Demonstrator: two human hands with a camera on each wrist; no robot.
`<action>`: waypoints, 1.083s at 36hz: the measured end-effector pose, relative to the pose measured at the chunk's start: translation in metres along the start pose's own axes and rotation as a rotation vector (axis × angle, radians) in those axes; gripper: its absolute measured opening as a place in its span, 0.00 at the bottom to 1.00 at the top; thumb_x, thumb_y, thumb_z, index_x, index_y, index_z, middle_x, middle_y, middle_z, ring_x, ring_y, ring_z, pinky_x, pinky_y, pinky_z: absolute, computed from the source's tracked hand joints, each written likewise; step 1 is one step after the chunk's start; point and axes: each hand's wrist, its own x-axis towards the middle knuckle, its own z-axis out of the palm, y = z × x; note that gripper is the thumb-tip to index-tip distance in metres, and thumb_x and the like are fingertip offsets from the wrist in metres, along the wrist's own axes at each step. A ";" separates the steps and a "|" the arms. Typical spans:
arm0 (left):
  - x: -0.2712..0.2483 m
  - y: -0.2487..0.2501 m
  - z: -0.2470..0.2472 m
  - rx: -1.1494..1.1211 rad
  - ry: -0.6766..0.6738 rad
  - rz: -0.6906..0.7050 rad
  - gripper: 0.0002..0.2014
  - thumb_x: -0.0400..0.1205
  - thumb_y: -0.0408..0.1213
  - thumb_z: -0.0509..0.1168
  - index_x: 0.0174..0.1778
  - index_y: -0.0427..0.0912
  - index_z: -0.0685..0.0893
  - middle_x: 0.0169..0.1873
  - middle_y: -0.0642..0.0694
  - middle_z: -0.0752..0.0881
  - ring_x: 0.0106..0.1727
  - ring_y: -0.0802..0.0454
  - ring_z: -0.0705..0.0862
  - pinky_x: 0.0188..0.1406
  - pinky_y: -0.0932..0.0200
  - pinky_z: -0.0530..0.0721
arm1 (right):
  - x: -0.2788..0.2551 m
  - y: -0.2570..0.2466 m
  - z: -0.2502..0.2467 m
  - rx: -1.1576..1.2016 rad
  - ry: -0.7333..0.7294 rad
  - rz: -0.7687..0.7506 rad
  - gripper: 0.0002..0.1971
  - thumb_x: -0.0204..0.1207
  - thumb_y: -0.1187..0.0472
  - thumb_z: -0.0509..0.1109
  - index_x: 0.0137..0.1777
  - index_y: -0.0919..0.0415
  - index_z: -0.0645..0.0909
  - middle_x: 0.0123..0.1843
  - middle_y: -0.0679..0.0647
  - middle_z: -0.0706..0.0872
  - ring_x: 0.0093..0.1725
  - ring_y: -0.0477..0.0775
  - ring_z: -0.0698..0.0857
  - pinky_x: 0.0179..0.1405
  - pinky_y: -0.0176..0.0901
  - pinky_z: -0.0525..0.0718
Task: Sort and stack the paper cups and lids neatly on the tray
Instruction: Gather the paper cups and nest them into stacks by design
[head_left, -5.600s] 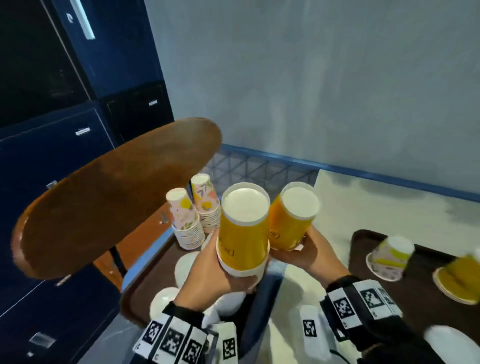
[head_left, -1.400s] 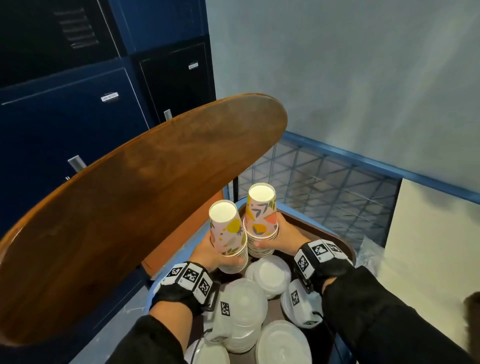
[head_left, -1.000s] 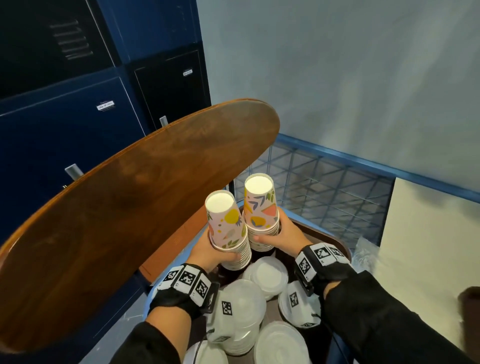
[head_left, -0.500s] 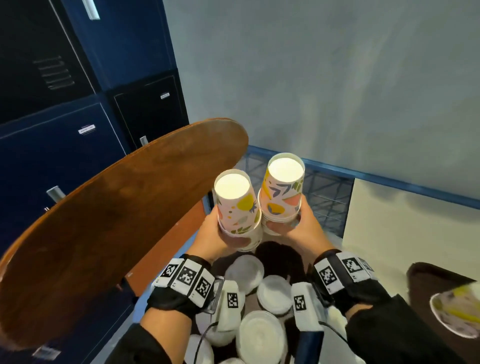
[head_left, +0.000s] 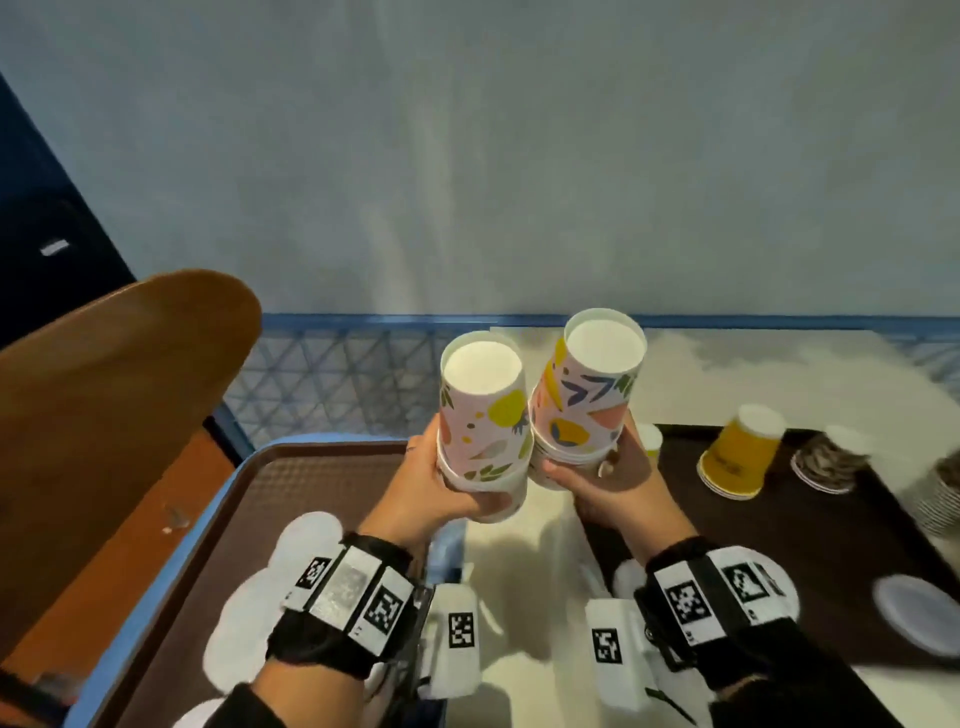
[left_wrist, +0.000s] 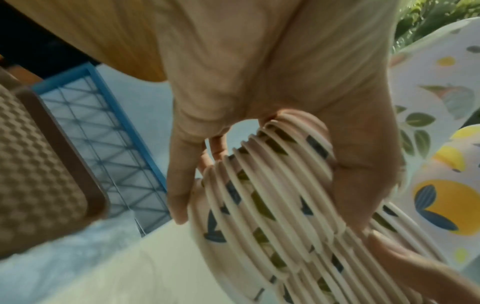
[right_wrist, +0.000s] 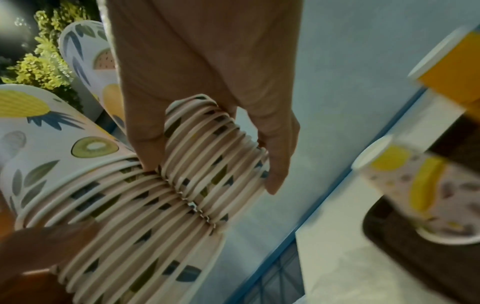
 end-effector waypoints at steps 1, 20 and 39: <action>0.002 0.001 0.016 -0.012 -0.031 0.008 0.38 0.51 0.37 0.81 0.59 0.50 0.78 0.56 0.49 0.88 0.61 0.54 0.86 0.59 0.50 0.86 | -0.009 -0.001 -0.015 0.001 0.026 0.010 0.43 0.51 0.59 0.86 0.67 0.55 0.71 0.64 0.54 0.85 0.60 0.43 0.85 0.57 0.38 0.85; 0.009 0.019 0.333 -0.041 -0.570 -0.061 0.43 0.63 0.19 0.78 0.73 0.42 0.69 0.61 0.52 0.86 0.62 0.63 0.84 0.61 0.64 0.84 | -0.160 -0.009 -0.304 -0.082 0.465 0.152 0.36 0.59 0.72 0.82 0.58 0.38 0.74 0.54 0.35 0.86 0.50 0.30 0.86 0.45 0.27 0.85; 0.017 -0.028 0.526 0.077 -0.489 -0.116 0.40 0.46 0.45 0.80 0.56 0.54 0.75 0.56 0.50 0.86 0.57 0.55 0.85 0.59 0.61 0.84 | -0.220 0.060 -0.462 -0.253 0.656 0.421 0.42 0.41 0.45 0.84 0.60 0.41 0.74 0.61 0.48 0.86 0.60 0.54 0.85 0.60 0.64 0.83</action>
